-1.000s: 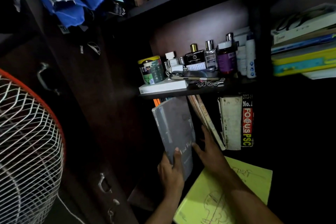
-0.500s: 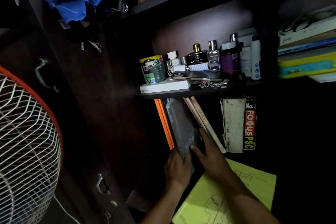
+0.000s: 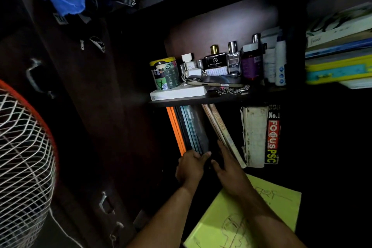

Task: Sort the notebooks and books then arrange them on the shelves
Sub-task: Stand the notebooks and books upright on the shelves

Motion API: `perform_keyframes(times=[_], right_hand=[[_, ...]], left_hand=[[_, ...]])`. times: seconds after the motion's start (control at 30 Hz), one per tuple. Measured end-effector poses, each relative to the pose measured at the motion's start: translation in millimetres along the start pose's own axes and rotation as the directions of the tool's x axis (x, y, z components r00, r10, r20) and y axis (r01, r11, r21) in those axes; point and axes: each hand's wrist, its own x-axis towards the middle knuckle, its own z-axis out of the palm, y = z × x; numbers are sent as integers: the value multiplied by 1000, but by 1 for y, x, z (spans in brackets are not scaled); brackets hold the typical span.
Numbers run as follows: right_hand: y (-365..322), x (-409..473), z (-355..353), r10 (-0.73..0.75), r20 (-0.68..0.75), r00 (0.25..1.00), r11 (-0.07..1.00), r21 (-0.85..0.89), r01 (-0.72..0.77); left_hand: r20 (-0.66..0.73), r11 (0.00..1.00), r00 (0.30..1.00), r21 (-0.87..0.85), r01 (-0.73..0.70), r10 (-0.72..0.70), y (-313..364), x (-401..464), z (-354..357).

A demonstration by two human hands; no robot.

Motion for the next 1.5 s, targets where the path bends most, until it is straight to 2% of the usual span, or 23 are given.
perform_keyframes(times=[0.07,0.17,0.23,0.3,0.43,0.5,0.57,0.63,0.73,0.83,0.9,0.97,1.03,1.13,1.23,1.37,1.5], right_hand=[[0,0,-1,1,0,1000,1000,4,-1],[-2,0,-2,10,4,1000,1000,5,-10],[-3,-1,-3,22,5,1000,999,32,-22],[-4,-1,-5,24,-10,1000,998,57,-24],[-10,-1,-10,75,-1,997,993,88,-75],[-13,-3,-16,91,38,995,989,117,-95],[-13,-2,-25,94,130,987,985,132,-111],[-10,3,-35,126,207,970,977,144,-158],[-7,9,-43,168,184,968,948,240,-210],[-8,10,-41,192,156,969,915,328,-234],[-6,9,-37,172,139,975,939,276,-205],[-5,6,-31,129,106,986,969,200,-149],[-5,3,-26,97,79,992,986,126,-106],[-6,1,-22,69,60,996,995,71,-73],[-6,-2,-20,47,56,997,998,46,-50],[-3,-4,-18,11,32,999,1000,24,-11],[-3,-2,-20,-55,-97,994,999,-9,54]], left_hand=[[7,997,999,69,43,-44,3,3,-3],[172,998,983,27,-65,59,-3,-3,-9],[338,964,914,63,-260,225,-9,-17,-17],[506,908,814,127,-398,286,-10,-37,-31],[673,904,698,100,-416,247,3,-73,-52],[688,932,706,123,-340,167,6,-81,-54],[676,984,734,84,-157,59,5,-81,-55],[684,999,729,35,6,-28,1,-80,-59],[701,988,709,-43,149,-76,-8,-79,-71],[580,968,814,-193,159,-18,-14,-78,-94],[448,948,894,-296,116,30,-18,-73,-109],[294,935,951,-353,19,91,-22,-63,-122],[155,945,974,-309,-111,165,-22,-56,-131],[-80,936,967,-241,-256,244,-5,-65,-132],[-272,931,938,-232,-281,215,15,-79,-112],[-422,916,890,-262,-303,174,25,-90,-75],[-449,873,867,-309,-378,216,27,-88,-44]])
